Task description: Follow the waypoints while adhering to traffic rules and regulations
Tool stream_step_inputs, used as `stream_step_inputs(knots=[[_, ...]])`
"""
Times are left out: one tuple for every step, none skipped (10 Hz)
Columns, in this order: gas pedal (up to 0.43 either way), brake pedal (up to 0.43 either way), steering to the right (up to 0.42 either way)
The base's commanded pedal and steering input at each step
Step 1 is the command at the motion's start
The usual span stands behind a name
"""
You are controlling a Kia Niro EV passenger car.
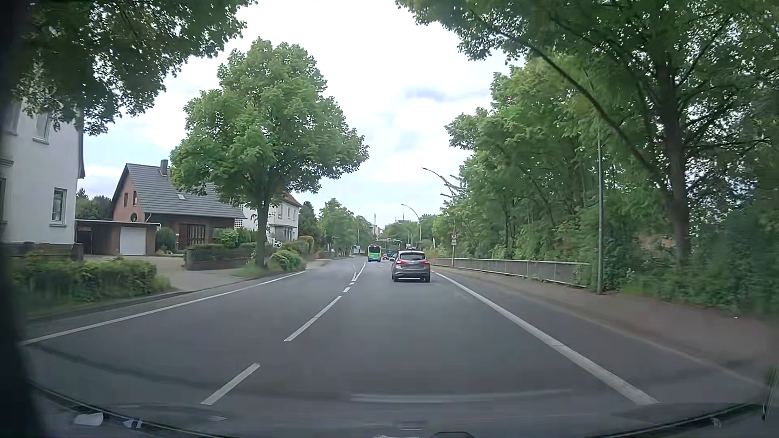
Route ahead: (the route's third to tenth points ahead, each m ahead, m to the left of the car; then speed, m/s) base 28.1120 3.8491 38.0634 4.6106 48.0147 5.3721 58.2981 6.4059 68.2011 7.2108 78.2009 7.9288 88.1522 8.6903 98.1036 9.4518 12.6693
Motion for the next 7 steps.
stream_step_inputs(knots=[[0.169,0.0,-0.015],[0.169,0.0,-0.015],[0.169,0.0,-0.015],[0.169,0.0,-0.014],[0.169,0.0,-0.015],[0.157,0.0,-0.015],[0.157,0.0,-0.014]])
